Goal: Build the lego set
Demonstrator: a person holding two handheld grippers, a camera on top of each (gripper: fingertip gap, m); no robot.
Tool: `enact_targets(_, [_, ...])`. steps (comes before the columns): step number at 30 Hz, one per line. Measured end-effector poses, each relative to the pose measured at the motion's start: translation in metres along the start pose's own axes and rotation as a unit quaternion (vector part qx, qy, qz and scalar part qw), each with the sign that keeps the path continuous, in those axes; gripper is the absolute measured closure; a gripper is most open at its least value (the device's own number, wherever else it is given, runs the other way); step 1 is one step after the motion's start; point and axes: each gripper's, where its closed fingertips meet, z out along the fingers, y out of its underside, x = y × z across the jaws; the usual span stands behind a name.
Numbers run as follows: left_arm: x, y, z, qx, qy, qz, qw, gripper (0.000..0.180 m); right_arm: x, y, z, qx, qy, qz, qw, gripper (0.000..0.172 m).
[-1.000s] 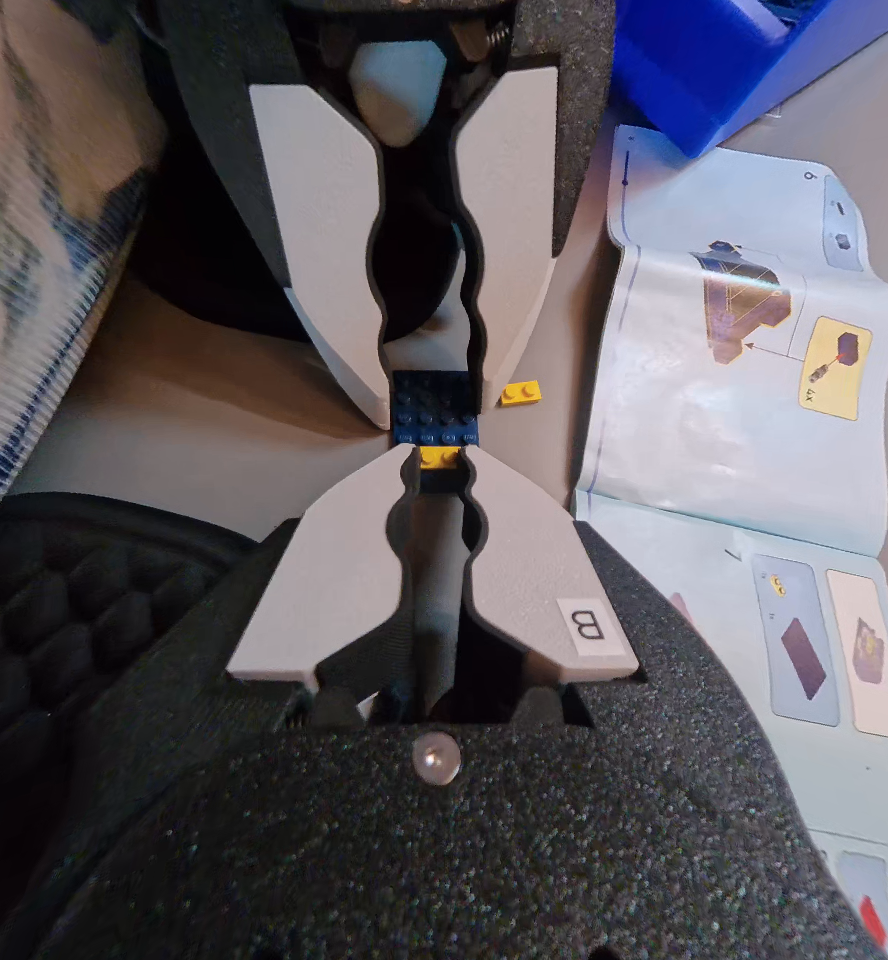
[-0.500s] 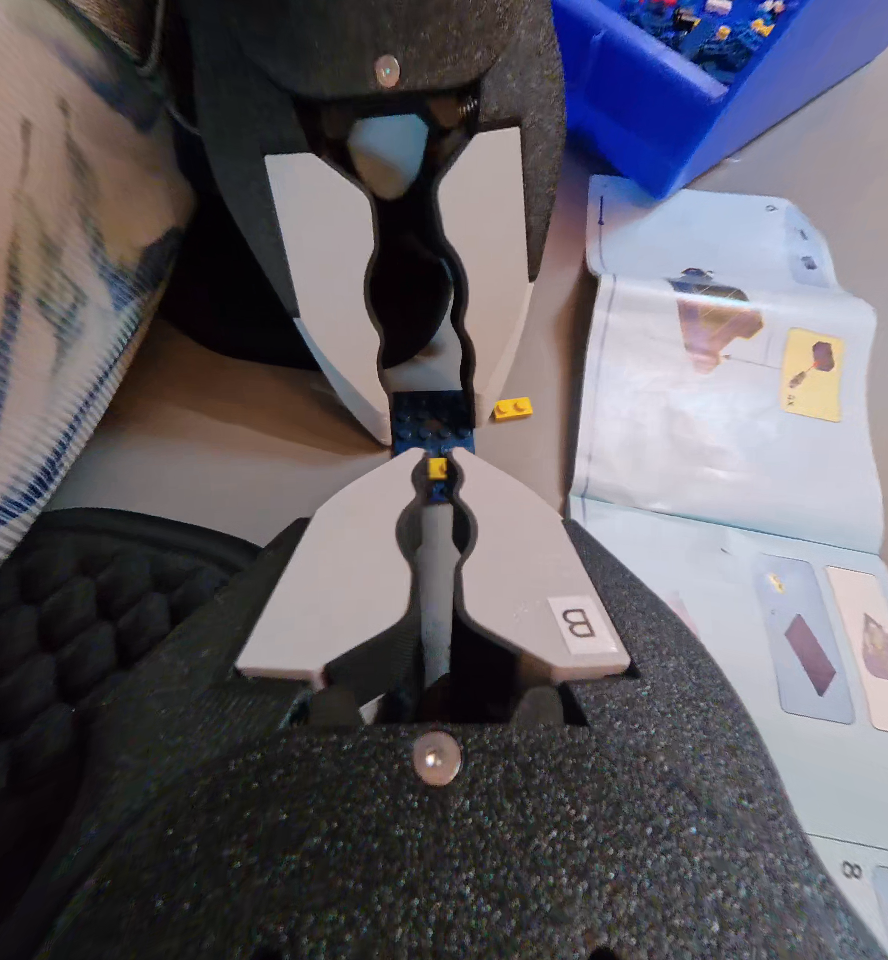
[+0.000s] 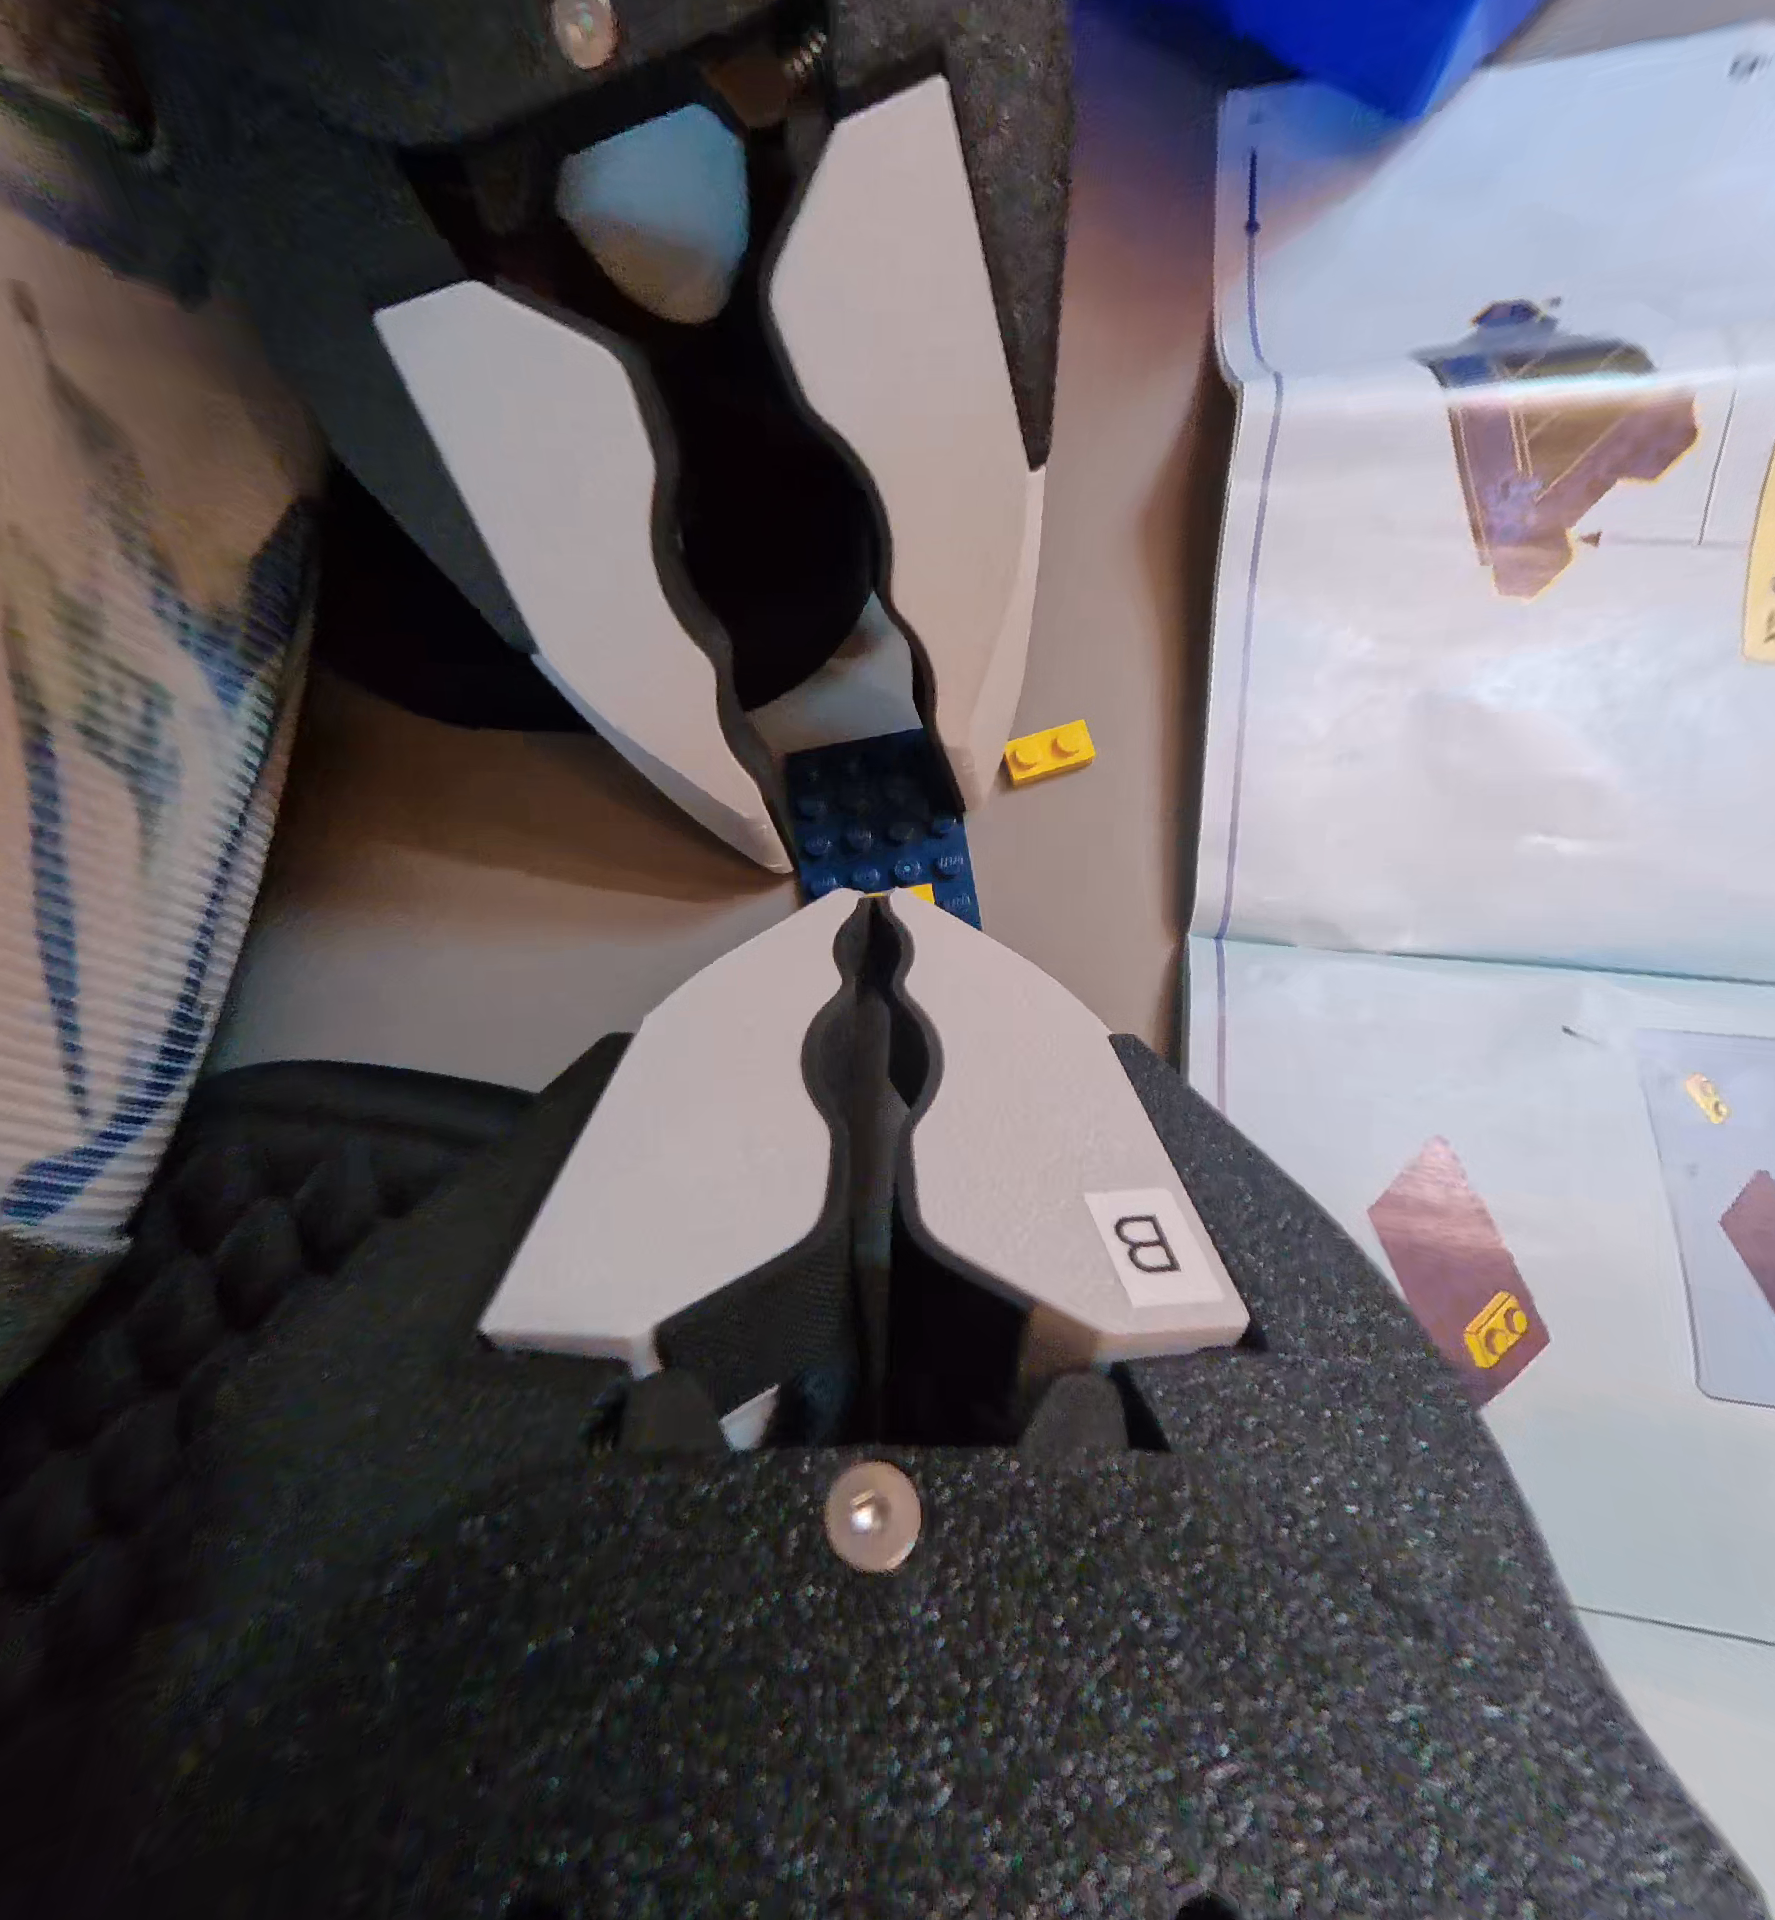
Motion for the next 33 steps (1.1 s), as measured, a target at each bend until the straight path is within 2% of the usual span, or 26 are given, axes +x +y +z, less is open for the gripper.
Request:
enact_targets(4, [0.0, 0.0, 0.0, 0.0, 0.0, 0.001, 1.0, 0.149, 0.0, 0.001, -0.001, -0.021, 0.0, 0.01, 1.0, 0.17])
enact_targets(9, [0.0, 0.0, 0.0, 0.0, 0.0, 0.001, 1.0, 0.149, -0.002, 0.002, -0.002, -0.049, 0.052, -0.027, 0.997, 0.17])
enact_targets(14, [0.0, 0.0, 0.0, 0.001, -0.001, 0.001, 1.0, 0.149, -0.001, 0.003, -0.003, -0.055, 0.024, 0.029, 0.998, 0.17])
enact_targets(22, [0.0, 0.0, 0.0, -0.002, -0.002, 0.0, 1.0, 0.149, -0.002, 0.003, -0.004, -0.073, 0.047, 0.02, 0.996, 0.171])
enact_targets(27, [-0.001, 0.0, 0.0, -0.004, -0.002, 0.0, 1.0, 0.149, -0.002, 0.0, -0.006, -0.002, 0.068, 0.004, 0.998, 0.171])
enact_targets(30, [0.001, 0.0, 0.0, -0.002, 0.009, -0.003, 1.0, 0.146, 0.006, -0.015, -0.024, 0.086, 0.09, 0.025, 0.992, 0.172])
enact_targets(32, [0.005, -0.003, -0.002, 0.003, 0.018, -0.005, 1.0, 0.14, 0.006, -0.019, -0.037, 0.111, 0.081, 0.056, 0.989, 0.144])
enact_targets(33, [0.006, -0.005, -0.002, 0.006, 0.022, -0.006, 1.0, 0.139, 0.006, -0.017, -0.042, 0.111, 0.086, 0.058, 0.988, 0.139])
